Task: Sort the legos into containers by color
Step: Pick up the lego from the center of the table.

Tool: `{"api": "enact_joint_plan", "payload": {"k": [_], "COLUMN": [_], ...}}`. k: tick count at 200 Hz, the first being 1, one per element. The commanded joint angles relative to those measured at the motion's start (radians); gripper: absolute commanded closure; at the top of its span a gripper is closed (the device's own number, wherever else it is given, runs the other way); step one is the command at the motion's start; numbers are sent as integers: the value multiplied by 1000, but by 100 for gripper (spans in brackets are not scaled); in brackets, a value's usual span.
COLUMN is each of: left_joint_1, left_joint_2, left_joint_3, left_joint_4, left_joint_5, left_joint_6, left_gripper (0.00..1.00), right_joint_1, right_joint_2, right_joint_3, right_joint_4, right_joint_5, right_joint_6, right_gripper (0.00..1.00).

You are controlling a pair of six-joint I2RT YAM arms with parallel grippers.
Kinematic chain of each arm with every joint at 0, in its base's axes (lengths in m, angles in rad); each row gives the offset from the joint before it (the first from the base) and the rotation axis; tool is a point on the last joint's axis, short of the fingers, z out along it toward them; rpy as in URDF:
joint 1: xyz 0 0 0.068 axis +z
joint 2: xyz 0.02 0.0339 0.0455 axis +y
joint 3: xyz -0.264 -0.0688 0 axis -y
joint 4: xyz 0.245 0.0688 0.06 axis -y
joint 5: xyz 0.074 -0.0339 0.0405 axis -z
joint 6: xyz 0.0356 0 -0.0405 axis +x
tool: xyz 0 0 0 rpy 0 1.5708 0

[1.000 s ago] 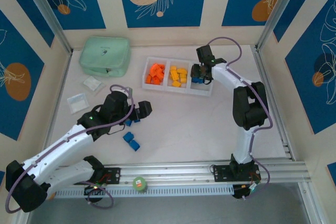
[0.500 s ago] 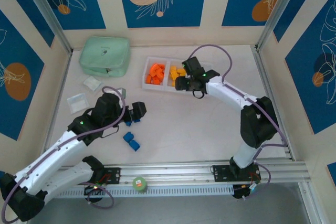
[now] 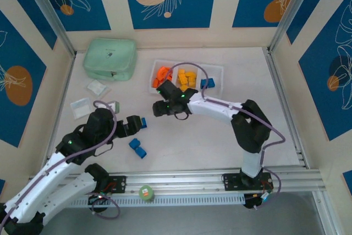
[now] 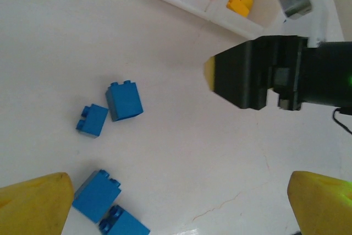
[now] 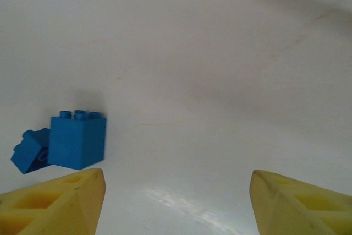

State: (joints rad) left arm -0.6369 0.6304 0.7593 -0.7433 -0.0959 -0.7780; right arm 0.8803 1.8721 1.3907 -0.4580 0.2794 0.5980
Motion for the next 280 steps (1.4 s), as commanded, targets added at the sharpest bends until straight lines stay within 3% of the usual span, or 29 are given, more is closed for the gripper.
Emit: {"api": "enact_joint_plan", "payload": {"k": [1,96,158,200,280], "left_joint_1": [11,11,11,12,11], "left_joint_2": [-39,-100,-97,-94,-73], "left_joint_3": [1,9,2,-3,5], "left_joint_4": [-95,-173,-166,-152,-139], "left_joint_5": [-46,-83,-85,-73,-68], "left_joint_6": [-6,-20,-19,-23,-17], "left_gripper": [1,1,1,1,1], "right_joint_1": [38,108,111,141,136], "right_joint_2": [63,301,356,341,352], "right_joint_3": [80,299,343,330,338], "right_joint_4": [12,-31,-78,-130,-132], "right_joint_5": [-27,-52,-35,61,63], "right_joint_6": [45,36,27,-2,-19], "right_gripper": [28,25,26,36,62]}}
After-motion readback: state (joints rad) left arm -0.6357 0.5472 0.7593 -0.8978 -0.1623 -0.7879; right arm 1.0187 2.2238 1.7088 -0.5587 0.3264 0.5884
